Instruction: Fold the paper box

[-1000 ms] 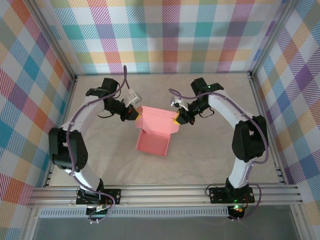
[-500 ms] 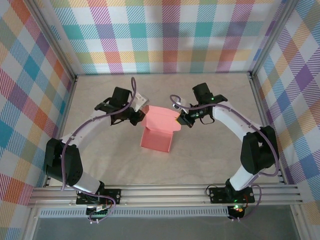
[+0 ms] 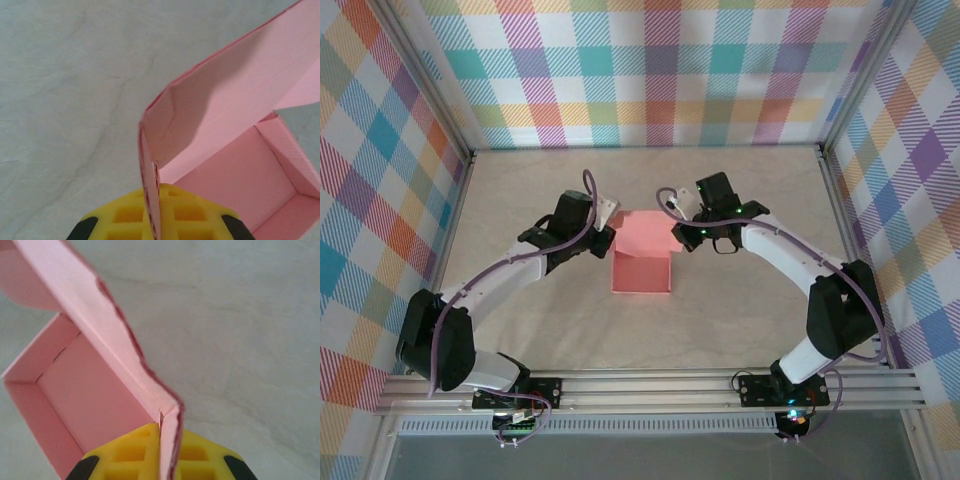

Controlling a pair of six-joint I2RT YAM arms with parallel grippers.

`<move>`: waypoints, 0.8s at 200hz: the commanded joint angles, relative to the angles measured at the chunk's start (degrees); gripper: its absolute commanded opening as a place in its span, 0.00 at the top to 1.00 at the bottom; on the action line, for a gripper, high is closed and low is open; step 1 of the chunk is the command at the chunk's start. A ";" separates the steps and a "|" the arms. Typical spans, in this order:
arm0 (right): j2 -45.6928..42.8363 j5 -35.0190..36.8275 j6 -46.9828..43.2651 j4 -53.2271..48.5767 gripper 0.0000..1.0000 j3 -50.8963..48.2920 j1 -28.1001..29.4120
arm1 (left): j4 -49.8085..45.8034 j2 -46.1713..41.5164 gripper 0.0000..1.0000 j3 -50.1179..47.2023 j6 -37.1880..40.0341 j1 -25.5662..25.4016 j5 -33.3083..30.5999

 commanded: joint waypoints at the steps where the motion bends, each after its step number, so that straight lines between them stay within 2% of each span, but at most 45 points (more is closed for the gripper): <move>1: -0.57 9.56 11.53 4.18 1.00 0.46 3.70 | 7.99 -1.75 1.00 -0.64 -6.45 -3.75 -3.69; 28: -1.18 16.96 19.42 8.39 1.00 -1.15 6.28 | 12.28 -0.82 1.00 -1.76 -11.77 -5.69 -7.64; 45: -1.14 22.22 21.23 10.57 1.00 -1.57 8.09 | 13.92 0.09 1.00 -1.80 -14.00 -6.66 -10.05; 81: -0.92 28.60 23.82 14.96 1.00 -2.43 10.54 | 16.38 3.00 1.00 -0.28 -17.39 -7.92 -13.67; 134: -0.84 31.55 27.93 24.84 1.00 -7.70 11.84 | 20.76 8.11 1.00 1.16 -22.19 -9.68 -18.85; 160: -1.09 32.50 31.54 29.32 1.00 -11.09 12.04 | 24.26 9.54 1.00 -0.15 -22.23 -11.57 -21.30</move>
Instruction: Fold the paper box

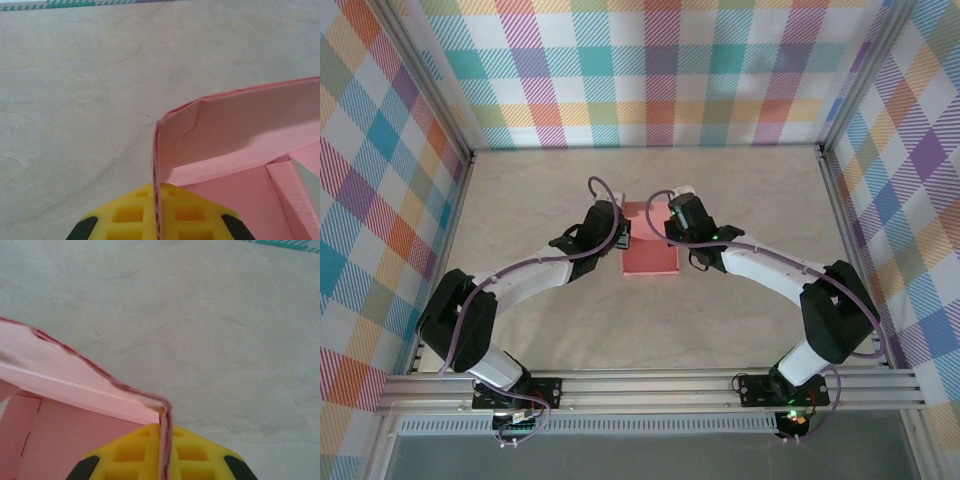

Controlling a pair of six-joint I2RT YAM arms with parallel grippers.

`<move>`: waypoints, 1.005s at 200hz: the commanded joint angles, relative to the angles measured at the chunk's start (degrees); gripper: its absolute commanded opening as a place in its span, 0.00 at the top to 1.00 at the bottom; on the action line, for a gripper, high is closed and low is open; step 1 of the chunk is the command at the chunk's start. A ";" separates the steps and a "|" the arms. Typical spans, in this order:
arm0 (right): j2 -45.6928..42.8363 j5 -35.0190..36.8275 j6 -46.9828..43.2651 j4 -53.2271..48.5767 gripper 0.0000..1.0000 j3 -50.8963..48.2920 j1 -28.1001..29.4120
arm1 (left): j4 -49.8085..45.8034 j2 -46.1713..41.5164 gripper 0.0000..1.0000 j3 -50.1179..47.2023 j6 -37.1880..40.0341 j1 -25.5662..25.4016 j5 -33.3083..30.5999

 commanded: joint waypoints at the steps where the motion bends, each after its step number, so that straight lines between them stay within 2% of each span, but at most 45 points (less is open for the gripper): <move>1: -1.01 -1.23 4.68 9.71 1.00 -2.16 1.86 | 7.67 1.07 1.00 1.06 -1.86 -3.54 -0.12; 59: -2.02 5.07 10.94 11.24 1.00 -6.11 4.16 | 11.11 1.45 1.00 -2.00 -2.90 -7.53 -7.08; 138: -4.40 14.00 17.80 9.71 1.00 -8.28 6.78 | 13.87 0.27 1.00 -6.02 -4.84 -8.52 -8.04; 201: -3.56 20.07 17.10 16.42 1.00 -11.41 9.72 | 18.92 -0.53 1.00 -10.13 -5.29 -9.15 -8.89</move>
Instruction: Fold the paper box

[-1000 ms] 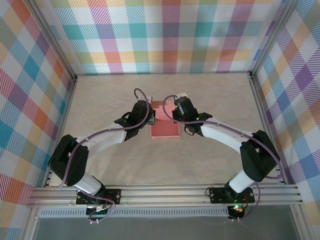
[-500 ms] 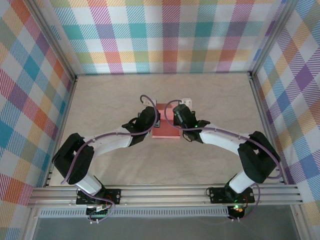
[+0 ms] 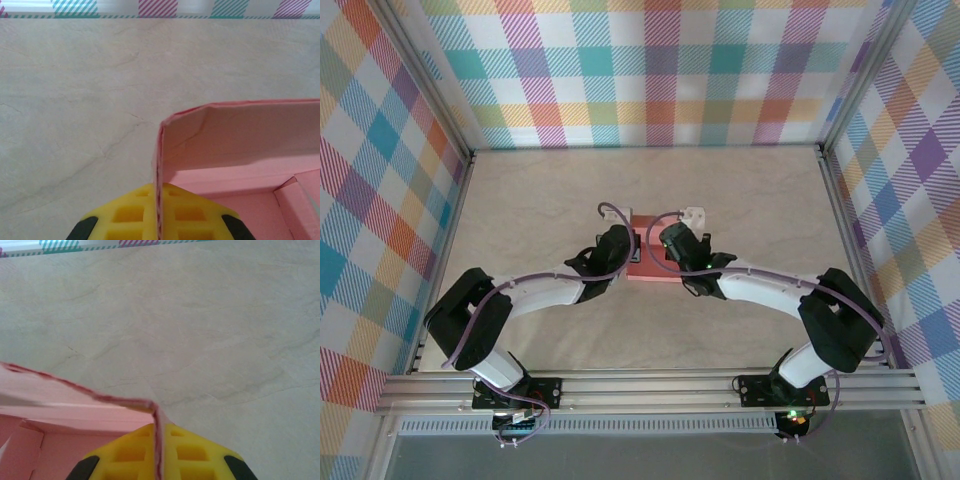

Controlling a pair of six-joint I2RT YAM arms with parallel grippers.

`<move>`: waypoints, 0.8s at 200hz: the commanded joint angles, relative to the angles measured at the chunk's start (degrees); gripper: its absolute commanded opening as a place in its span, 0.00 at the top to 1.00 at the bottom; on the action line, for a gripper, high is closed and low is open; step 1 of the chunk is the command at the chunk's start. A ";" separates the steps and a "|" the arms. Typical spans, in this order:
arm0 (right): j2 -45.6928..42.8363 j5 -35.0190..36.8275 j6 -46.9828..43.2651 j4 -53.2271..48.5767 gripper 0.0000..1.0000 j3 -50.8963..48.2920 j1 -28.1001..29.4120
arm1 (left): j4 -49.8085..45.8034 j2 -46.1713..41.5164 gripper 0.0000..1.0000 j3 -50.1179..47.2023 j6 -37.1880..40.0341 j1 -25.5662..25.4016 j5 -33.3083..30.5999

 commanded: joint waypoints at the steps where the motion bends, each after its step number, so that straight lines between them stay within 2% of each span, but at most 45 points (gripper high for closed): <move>1: -0.87 2.30 0.87 8.13 1.00 -1.20 2.01 | 4.91 -1.78 1.00 -1.86 -1.16 -2.07 1.42; 46: -1.34 3.43 -0.36 14.97 1.00 -5.48 3.56 | 10.62 -2.54 1.00 -5.82 -0.03 -3.56 -0.37; 160: -2.37 3.29 1.76 22.73 1.00 -12.34 4.94 | 17.71 -0.10 1.00 -10.12 1.62 -8.61 -6.48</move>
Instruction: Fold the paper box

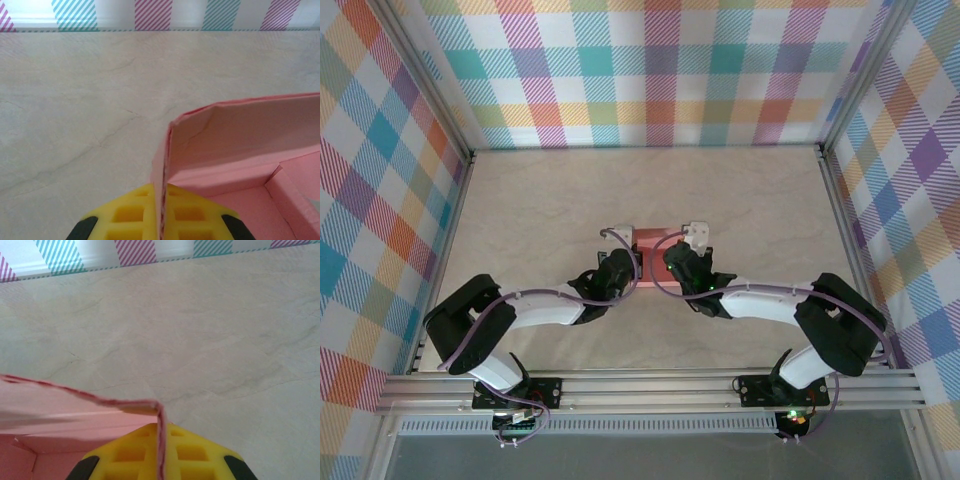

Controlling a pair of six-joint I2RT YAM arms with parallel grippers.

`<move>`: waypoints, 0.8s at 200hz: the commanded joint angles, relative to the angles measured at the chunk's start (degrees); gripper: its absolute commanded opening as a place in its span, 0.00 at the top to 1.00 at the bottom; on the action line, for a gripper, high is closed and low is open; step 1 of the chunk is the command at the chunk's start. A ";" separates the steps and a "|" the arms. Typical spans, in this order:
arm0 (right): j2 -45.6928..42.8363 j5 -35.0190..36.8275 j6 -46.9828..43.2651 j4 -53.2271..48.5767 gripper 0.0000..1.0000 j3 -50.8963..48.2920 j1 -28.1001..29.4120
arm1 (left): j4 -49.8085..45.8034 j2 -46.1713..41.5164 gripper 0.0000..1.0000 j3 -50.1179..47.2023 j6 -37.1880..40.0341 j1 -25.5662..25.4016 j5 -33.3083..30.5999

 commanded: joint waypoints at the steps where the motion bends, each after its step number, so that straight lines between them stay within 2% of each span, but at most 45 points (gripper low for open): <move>1: -1.05 -2.16 1.44 7.59 1.00 -1.74 1.62 | 5.04 1.09 1.00 -1.13 0.48 -2.21 1.18; 105: 0.18 -6.38 -3.19 20.30 0.99 -8.52 1.89 | 10.40 5.78 1.00 -2.70 0.02 -5.50 -4.38; 160: -1.27 -6.39 -10.07 20.77 0.94 -9.33 1.94 | 6.87 2.92 1.00 -3.49 -1.09 -6.00 -4.34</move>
